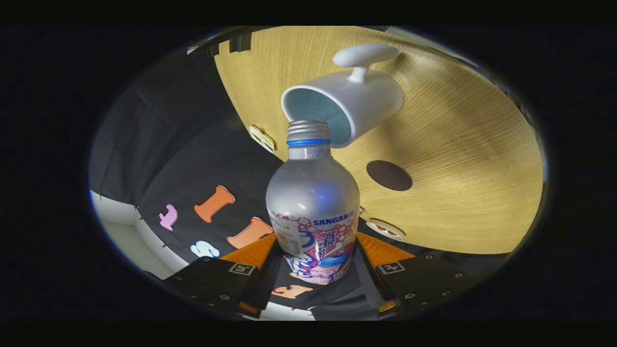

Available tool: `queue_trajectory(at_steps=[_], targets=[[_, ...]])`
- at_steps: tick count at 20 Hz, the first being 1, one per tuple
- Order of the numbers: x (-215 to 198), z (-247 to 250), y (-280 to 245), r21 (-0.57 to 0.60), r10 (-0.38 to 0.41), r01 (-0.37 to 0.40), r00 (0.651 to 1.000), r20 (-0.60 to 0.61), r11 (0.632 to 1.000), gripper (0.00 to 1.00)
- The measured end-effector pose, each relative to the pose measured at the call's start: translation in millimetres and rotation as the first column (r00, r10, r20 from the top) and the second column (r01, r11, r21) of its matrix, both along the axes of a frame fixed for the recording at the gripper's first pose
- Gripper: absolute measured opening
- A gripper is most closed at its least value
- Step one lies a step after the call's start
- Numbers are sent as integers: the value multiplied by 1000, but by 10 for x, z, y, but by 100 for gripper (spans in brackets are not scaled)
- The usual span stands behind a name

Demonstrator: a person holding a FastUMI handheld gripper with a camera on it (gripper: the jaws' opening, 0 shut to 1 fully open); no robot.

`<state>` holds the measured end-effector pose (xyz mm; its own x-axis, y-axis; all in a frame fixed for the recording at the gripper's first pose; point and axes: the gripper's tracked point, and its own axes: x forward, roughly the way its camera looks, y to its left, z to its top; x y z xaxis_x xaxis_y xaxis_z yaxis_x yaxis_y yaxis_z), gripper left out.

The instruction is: Take the bottle from table, then pour the juice into the cup, finally place the bottle on the coaster

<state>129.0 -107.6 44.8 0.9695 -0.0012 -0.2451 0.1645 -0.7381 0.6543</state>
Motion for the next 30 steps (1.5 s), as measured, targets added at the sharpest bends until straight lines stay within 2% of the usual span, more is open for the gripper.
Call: queue_trajectory(at_steps=[17, 30], targets=[[-2, 107, -75, 92, -32, 28, 999, 40, 995, 76], [-18, 158, -163, 162, -98, 82, 991, 93, 983, 76]])
